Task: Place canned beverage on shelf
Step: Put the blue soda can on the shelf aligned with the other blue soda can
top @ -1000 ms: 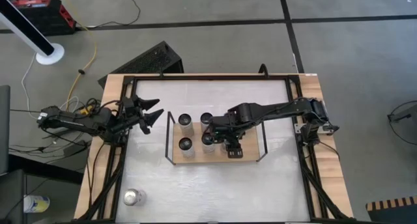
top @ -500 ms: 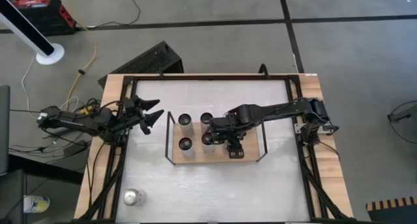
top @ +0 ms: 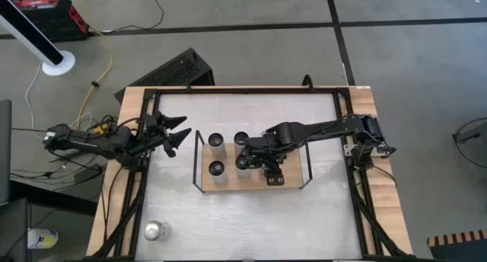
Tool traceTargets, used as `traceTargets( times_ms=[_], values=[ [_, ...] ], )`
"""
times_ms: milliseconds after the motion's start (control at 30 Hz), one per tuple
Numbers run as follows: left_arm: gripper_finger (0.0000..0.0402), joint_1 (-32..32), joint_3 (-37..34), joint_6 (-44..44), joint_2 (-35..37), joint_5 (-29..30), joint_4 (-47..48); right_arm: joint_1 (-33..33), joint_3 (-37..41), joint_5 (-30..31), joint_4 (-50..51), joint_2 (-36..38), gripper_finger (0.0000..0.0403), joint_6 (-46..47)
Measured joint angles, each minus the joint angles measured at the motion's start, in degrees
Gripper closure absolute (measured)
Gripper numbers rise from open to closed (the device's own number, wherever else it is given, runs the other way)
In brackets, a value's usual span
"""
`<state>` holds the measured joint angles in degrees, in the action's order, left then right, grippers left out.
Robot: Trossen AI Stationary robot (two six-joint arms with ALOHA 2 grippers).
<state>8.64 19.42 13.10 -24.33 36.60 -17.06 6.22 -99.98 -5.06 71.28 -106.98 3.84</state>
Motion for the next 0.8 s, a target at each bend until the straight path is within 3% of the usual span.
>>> traceTargets(
  times_ms=[400, 800],
  values=[
    [0.0112, 0.00, 0.00, 0.00, -0.01, 0.04, 0.00, 0.00, -0.20, 0.13, 1.18, -0.33, 0.0091, 0.00],
    [0.0112, -0.01, 0.00, 0.00, -0.01, 0.07, -0.44, 0.00, -8.03, 0.52, 6.79, -0.24, 0.0091, 0.03]
  ],
)
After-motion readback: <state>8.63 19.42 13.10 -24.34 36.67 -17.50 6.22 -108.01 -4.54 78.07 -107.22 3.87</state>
